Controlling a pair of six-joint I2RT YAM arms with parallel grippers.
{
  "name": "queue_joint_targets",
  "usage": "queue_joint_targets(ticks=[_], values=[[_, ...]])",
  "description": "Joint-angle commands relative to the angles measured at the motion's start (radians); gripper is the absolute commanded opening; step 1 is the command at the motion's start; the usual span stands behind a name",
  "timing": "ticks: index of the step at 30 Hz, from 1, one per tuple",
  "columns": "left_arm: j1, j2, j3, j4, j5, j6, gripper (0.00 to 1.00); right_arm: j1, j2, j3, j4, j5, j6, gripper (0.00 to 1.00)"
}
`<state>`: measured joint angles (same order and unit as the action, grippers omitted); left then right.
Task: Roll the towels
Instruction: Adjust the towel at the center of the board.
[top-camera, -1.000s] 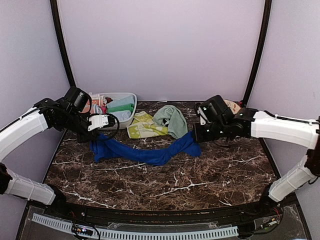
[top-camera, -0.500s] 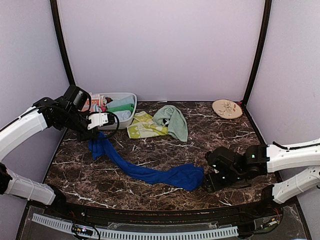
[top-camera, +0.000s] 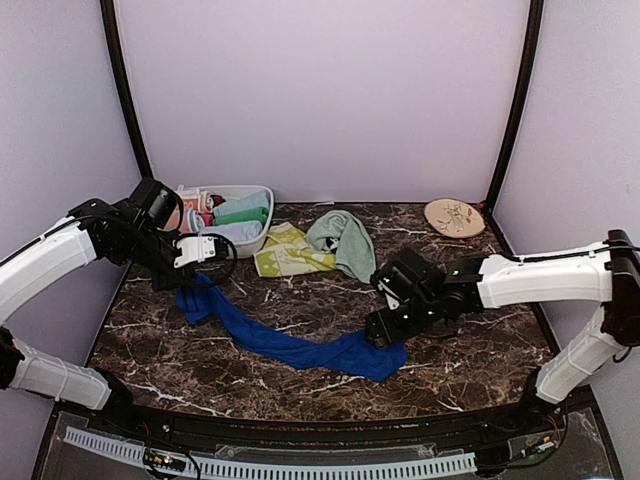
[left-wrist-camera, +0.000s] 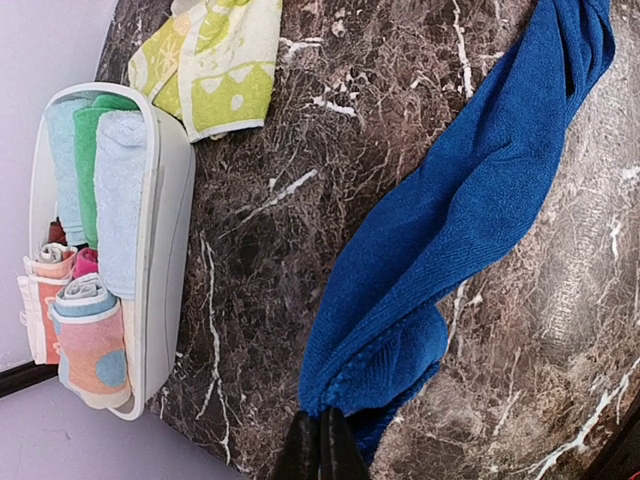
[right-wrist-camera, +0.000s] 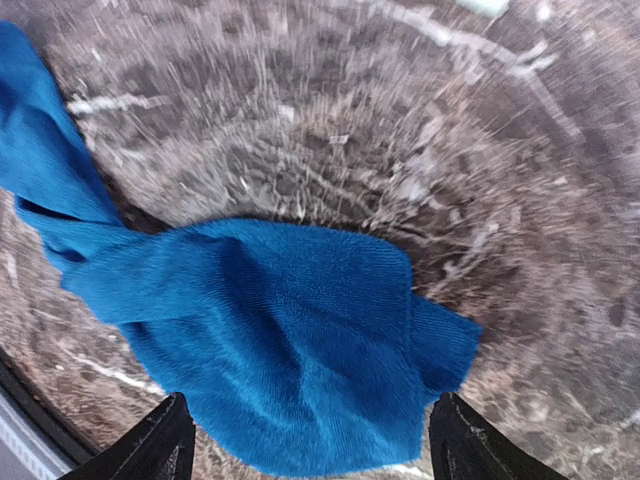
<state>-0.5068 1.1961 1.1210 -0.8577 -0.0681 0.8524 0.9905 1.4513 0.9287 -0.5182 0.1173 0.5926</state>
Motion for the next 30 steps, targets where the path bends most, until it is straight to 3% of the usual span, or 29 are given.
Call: queue_joint_targets(ticks=[1,5,16,18,20,30], values=[[0.001,-0.032,-0.019,-0.028,-0.002,0.004,0.00,-0.019,0.128,0.090,0.088,-0.090,-0.088,0.80],[0.001,-0.035,-0.025,-0.031,-0.010,0.004,0.00,-0.018,0.229,0.152,0.124,-0.155,-0.114,0.73],[0.001,-0.036,-0.042,-0.012,-0.024,0.012,0.00,-0.018,0.331,0.151,0.176,-0.290,-0.099,0.43],[0.002,-0.034,-0.044,-0.011,-0.027,0.015,0.00,-0.018,0.328,0.158,0.167,-0.300,-0.103,0.30],[0.001,-0.032,-0.046,-0.010,-0.034,0.014,0.00,-0.018,0.310,0.167,0.157,-0.301,-0.101,0.00],[0.002,-0.020,-0.052,-0.001,-0.085,0.007,0.00,0.021,-0.005,0.142,-0.039,-0.048,-0.085,0.00]])
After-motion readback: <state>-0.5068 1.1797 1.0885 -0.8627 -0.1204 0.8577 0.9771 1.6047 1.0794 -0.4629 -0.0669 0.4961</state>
